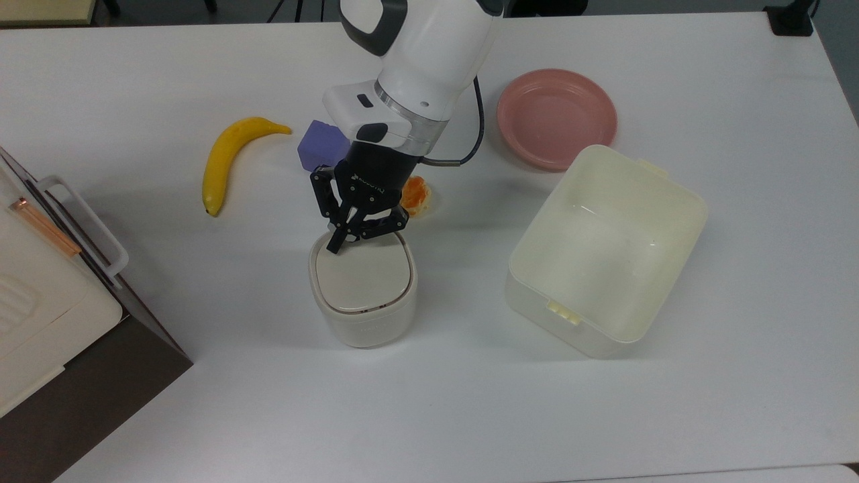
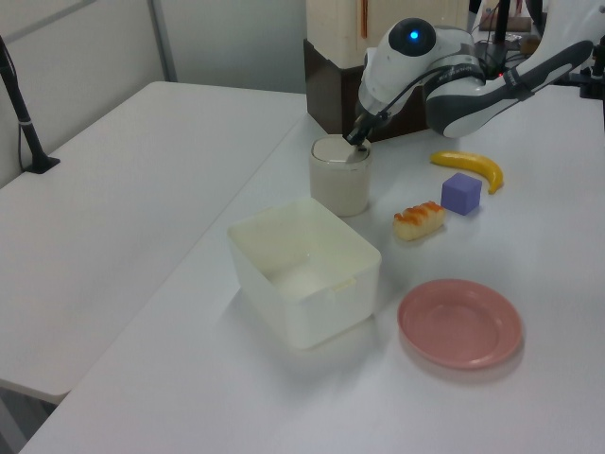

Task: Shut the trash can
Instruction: 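Press the gripper down on the lid to seat it closed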

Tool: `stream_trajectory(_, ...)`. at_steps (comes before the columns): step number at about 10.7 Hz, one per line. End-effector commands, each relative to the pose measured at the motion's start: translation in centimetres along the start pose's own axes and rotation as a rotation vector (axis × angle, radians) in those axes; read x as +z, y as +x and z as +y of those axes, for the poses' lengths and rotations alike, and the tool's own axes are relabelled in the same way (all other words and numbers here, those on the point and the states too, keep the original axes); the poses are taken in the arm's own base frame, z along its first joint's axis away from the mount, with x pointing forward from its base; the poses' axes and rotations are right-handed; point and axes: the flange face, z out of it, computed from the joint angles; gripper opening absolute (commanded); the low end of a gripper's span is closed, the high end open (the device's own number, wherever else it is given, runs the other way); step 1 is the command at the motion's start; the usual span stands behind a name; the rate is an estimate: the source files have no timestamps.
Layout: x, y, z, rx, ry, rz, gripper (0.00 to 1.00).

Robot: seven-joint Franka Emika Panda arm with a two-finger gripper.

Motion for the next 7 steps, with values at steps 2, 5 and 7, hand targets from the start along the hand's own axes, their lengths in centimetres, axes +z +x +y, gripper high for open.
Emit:
stream_trajectory(2, 2.1, -3.7, -0.8, -0.042, -0.03, -0.051, 0.0)
stream_trajectory(5, 2.9, -4.4, -1.2, -0.06, -0.038, -0.06, 0.0)
stream_trajectory(7, 2.5, -3.5, -0.8, -0.017, -0.03, -0.051, 0.0)
